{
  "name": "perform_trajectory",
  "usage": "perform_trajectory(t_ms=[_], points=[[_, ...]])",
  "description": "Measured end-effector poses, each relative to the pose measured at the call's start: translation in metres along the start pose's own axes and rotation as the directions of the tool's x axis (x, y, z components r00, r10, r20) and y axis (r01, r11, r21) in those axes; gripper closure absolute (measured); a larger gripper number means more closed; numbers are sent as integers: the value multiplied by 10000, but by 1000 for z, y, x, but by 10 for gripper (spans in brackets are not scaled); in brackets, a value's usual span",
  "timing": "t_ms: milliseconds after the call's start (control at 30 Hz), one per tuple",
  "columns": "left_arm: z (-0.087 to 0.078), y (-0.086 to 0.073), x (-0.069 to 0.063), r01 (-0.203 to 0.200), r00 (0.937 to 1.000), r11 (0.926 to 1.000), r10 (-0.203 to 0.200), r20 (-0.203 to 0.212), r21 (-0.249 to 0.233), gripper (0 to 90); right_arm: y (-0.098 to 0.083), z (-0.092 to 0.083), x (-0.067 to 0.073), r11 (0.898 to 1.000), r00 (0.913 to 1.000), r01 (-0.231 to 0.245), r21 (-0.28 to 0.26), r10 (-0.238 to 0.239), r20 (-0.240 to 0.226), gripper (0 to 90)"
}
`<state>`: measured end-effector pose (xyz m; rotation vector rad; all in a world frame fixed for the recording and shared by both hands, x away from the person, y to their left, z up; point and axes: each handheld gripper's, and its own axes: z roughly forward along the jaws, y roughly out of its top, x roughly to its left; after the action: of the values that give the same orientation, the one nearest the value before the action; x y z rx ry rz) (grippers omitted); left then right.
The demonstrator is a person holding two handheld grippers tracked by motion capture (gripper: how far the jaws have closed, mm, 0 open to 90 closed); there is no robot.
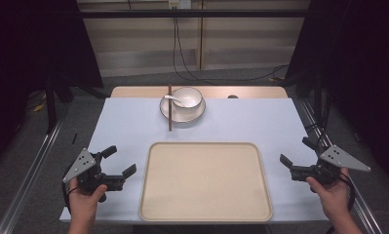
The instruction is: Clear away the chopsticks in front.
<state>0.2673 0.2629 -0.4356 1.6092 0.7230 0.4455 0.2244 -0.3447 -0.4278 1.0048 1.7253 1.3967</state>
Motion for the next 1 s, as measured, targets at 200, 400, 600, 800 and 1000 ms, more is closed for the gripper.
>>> perform_trajectory(t_ms=[200,400,600,800,1000], points=[[4,2,1,-14,9995,9997,23,-329,260,0,-2,2,2,9998,9999,108,179,-107,-13,6],[16,7,-1,66,9989,9994,-50,-461,337,0,-2,-3,7,9989,9991,431,181,-430,-61,5],[48,19,3,280,9972,9979,-239,-708,578,0,-2,-9,16,9980,9979,585,246,-578,-288,6],[86,32,6,425,9957,9937,-336,-860,1034,0,-1,-9,15,9998,9993,169,87,-166,-345,7],[117,38,9,628,9947,9912,-526,-887,1165,0,-1,-8,13,9995,9986,316,81,-313,-423,9]])
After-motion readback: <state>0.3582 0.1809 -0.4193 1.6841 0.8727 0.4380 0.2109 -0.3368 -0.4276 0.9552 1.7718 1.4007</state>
